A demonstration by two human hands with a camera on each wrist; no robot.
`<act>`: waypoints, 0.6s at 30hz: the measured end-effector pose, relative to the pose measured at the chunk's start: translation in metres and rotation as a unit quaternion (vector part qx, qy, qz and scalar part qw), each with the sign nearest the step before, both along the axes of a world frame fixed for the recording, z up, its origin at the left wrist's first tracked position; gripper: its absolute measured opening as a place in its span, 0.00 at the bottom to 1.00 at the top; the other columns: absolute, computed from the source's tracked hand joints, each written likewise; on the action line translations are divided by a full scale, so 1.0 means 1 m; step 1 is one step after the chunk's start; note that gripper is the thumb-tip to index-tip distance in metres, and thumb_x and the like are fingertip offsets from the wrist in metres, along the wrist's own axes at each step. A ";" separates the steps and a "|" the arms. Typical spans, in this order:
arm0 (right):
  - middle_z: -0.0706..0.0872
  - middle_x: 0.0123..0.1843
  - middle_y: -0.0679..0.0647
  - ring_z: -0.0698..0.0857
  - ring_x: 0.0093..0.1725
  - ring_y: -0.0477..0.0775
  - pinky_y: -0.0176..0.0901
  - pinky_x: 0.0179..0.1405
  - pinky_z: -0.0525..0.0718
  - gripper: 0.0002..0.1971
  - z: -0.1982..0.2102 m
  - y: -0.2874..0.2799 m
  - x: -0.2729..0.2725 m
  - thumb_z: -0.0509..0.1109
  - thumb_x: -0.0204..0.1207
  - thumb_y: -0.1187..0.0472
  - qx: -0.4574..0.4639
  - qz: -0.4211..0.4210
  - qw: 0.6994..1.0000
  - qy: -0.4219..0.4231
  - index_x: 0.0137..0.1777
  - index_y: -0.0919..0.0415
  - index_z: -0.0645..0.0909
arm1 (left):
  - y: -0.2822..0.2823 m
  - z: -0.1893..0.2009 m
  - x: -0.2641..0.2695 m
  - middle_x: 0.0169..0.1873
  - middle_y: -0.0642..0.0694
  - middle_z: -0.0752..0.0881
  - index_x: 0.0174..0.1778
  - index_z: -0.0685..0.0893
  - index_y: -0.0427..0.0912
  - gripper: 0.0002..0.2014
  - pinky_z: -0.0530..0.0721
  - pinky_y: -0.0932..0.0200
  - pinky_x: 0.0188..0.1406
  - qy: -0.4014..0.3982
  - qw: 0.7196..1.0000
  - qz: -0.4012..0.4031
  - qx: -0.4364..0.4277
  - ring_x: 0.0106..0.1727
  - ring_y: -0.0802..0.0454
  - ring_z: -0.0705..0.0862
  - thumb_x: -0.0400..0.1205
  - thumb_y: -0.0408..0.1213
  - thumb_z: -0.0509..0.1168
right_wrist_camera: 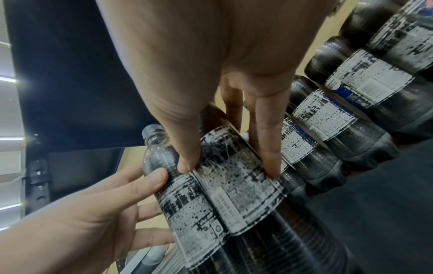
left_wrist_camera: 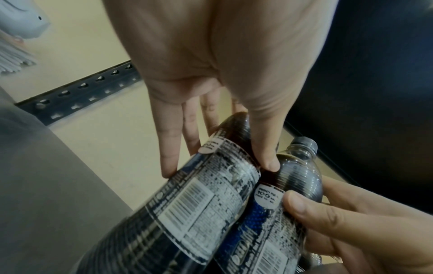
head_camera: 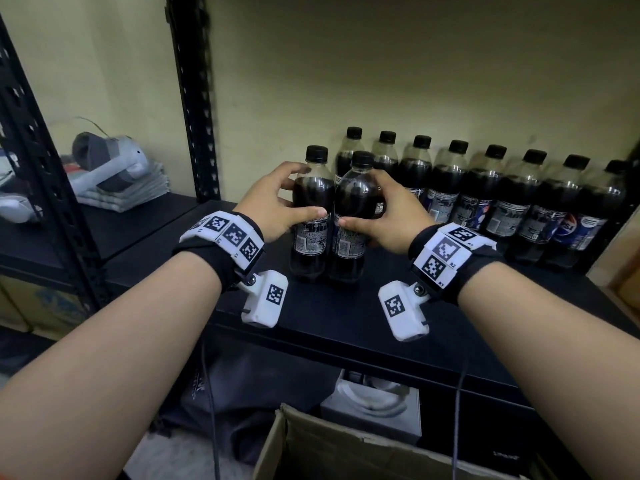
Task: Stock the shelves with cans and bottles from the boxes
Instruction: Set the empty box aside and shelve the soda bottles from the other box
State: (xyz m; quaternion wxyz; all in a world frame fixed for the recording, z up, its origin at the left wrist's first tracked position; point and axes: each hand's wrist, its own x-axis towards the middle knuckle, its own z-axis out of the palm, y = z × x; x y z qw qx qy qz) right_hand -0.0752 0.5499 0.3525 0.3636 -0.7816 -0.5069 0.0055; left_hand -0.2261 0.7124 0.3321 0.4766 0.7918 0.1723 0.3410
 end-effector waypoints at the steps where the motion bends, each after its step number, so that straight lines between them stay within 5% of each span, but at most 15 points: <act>1: 0.79 0.76 0.49 0.77 0.75 0.51 0.34 0.64 0.70 0.45 -0.001 0.006 0.003 0.84 0.71 0.49 0.003 0.000 1.000 0.000 0.84 0.51 0.64 | 0.004 0.000 0.002 0.64 0.44 0.81 0.75 0.75 0.50 0.35 0.88 0.59 0.32 -0.003 1.000 0.001 -0.005 0.47 0.46 0.93 0.74 0.32 0.81; 9: 0.84 0.68 0.45 0.81 0.65 0.46 0.37 0.64 0.77 0.43 -0.004 0.059 0.024 0.86 0.68 0.51 0.031 0.009 0.999 0.019 0.81 0.50 0.69 | 0.045 -0.003 0.023 0.63 0.48 0.81 0.79 0.74 0.50 0.36 0.93 0.51 0.46 -0.023 0.999 0.015 -0.021 0.47 0.50 0.93 0.75 0.31 0.79; 13: 0.85 0.68 0.48 0.84 0.67 0.50 0.48 0.71 0.81 0.44 -0.006 0.085 0.033 0.87 0.66 0.50 0.045 0.004 0.999 0.019 0.80 0.52 0.71 | 0.067 -0.004 0.030 0.63 0.51 0.80 0.81 0.72 0.51 0.37 0.89 0.65 0.36 -0.035 0.999 0.030 -0.015 0.40 0.63 0.90 0.77 0.31 0.78; 18: 0.84 0.69 0.49 0.82 0.65 0.48 0.45 0.64 0.84 0.43 -0.006 0.107 0.039 0.87 0.66 0.49 0.053 -0.005 0.999 0.008 0.79 0.53 0.72 | 0.085 -0.004 0.038 0.62 0.53 0.81 0.81 0.72 0.52 0.37 0.89 0.65 0.36 -0.041 0.998 0.048 0.000 0.39 0.65 0.90 0.76 0.34 0.79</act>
